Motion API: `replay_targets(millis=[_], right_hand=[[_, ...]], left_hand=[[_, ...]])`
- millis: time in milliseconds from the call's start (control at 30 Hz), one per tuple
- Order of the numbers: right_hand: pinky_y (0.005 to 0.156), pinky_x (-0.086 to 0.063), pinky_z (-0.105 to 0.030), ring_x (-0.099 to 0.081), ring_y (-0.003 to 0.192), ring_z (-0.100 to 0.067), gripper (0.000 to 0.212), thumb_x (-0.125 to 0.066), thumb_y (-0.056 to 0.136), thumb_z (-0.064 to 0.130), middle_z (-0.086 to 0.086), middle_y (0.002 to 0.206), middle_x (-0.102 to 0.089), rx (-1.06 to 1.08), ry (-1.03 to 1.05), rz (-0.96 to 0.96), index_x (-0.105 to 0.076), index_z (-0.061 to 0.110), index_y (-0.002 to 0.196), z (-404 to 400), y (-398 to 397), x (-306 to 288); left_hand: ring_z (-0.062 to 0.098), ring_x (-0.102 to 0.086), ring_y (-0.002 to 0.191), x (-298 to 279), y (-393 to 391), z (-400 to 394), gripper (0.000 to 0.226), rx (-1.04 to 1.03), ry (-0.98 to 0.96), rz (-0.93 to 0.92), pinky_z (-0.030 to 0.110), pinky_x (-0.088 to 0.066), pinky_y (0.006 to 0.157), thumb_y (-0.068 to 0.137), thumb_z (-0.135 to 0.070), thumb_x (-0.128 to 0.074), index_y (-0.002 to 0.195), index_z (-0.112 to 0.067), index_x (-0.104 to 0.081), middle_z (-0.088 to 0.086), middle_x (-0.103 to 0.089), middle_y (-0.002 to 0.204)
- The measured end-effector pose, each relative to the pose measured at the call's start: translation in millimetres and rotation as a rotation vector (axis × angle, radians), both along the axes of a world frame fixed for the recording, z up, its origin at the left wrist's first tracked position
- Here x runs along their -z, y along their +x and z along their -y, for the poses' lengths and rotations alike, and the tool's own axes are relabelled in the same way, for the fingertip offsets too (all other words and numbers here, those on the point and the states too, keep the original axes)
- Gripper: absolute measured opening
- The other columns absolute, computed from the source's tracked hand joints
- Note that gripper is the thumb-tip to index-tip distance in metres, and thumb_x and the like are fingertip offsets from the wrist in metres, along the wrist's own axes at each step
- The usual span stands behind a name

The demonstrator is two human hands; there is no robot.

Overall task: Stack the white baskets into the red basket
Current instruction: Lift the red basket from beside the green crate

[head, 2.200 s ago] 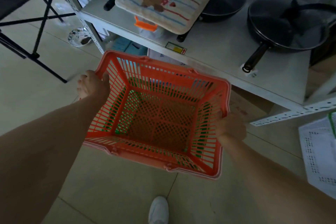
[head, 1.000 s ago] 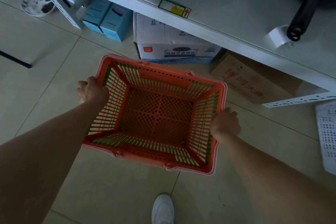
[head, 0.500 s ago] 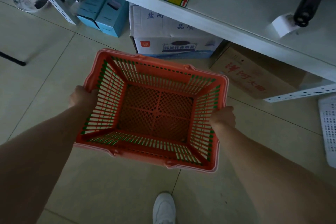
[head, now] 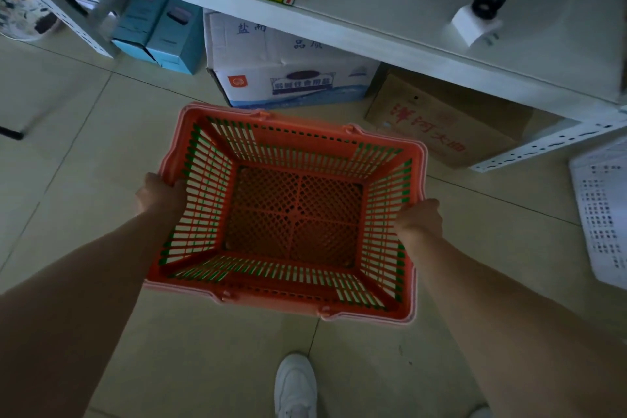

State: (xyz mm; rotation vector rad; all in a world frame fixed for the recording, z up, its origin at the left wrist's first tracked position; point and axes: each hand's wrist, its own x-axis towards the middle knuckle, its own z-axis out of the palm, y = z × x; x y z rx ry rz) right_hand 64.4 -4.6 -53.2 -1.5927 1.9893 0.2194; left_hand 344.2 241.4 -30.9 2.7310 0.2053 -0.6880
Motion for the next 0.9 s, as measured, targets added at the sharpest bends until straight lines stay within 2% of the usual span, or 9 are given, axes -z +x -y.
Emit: replay_targets(millis=[100,533,900], right_hand=[[0.085,-0.05,-0.041,-0.062,0.106,-0.04,0.031,-0.042,0.095,0.018,-0.022,0.119,-0.062,0.014,0.005,-0.001,-0.042,0.001,0.121,9.3,-28.3,-1.2],[0.086,-0.05,-0.043,-0.062,0.106,-0.041,0.032,-0.048,0.093,0.019,-0.023,0.119,-0.061,0.135,-0.017,0.001,-0.042,0.001,0.119,74.9,-178.7,-6.5],[0.093,-0.048,-0.044,-0.058,0.11,-0.042,0.041,-0.049,0.09,0.019,-0.026,0.123,-0.056,0.166,-0.033,0.045,-0.042,-0.003,0.124,124.6,-289.4,-12.1]], left_hand=[[0.048,-0.053,0.118,0.4,-21.7,15.7,0.049,0.012,-0.004,-0.003,0.05,-0.047,0.099,0.093,-0.025,-0.05,0.131,0.005,-0.046,0.033,-0.054,0.129],[0.049,-0.057,0.112,4.6,-141.3,116.8,0.047,0.193,-0.013,-0.023,0.048,-0.048,0.088,0.093,-0.027,-0.051,0.126,0.007,-0.05,0.033,-0.058,0.123],[0.046,-0.056,0.114,4.7,-242.0,188.2,0.042,0.264,-0.07,0.007,0.047,-0.047,0.089,0.095,-0.022,-0.051,0.125,0.007,-0.048,0.031,-0.057,0.125]])
